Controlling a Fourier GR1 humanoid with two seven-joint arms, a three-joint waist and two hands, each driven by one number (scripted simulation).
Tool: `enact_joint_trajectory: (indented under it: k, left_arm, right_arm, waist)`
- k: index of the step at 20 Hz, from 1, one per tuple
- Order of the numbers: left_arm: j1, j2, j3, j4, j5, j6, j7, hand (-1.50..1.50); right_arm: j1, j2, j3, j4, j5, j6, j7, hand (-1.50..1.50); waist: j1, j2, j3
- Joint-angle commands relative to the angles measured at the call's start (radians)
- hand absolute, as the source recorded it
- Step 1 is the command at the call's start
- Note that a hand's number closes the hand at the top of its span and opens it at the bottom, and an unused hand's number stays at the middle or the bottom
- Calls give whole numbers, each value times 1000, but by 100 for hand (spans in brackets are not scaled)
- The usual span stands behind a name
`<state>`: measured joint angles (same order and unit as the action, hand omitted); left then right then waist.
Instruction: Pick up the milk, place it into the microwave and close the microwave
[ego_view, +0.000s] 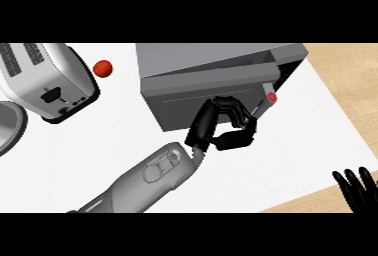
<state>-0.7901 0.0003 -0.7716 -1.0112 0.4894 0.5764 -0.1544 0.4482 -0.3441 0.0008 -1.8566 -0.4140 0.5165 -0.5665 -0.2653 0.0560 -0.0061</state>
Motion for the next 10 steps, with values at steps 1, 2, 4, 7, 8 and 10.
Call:
enact_joint_trajectory:
  k: [1,2,4,7,8,10]
  left_arm:
    - [-67,0,58,50,75,-1,-60,150]
    - [-74,0,66,66,86,7,-67,150]
    - [-92,0,69,97,111,-3,-88,150]
    - [-123,0,83,127,136,-1,-109,150]
    - [-123,0,78,136,136,4,-121,150]
    - [-134,0,91,136,155,-4,-128,150]
  right_arm:
    - [-4,-16,9,-32,-31,29,13,-150]
    - [19,-24,7,-42,-40,43,9,-150]
    - [2,-17,10,-55,-51,23,27,-150]
    - [21,-32,-2,-60,-71,36,30,-150]
    - [17,-40,-2,-70,-82,40,39,-150]
    - [12,-57,-20,-77,-91,38,49,-150]
  waist:
    - [-15,11,0]
    - [-40,10,0]
    - [-35,17,0]
    - [-57,16,3]
    - [-54,18,2]
    - [-58,23,1]
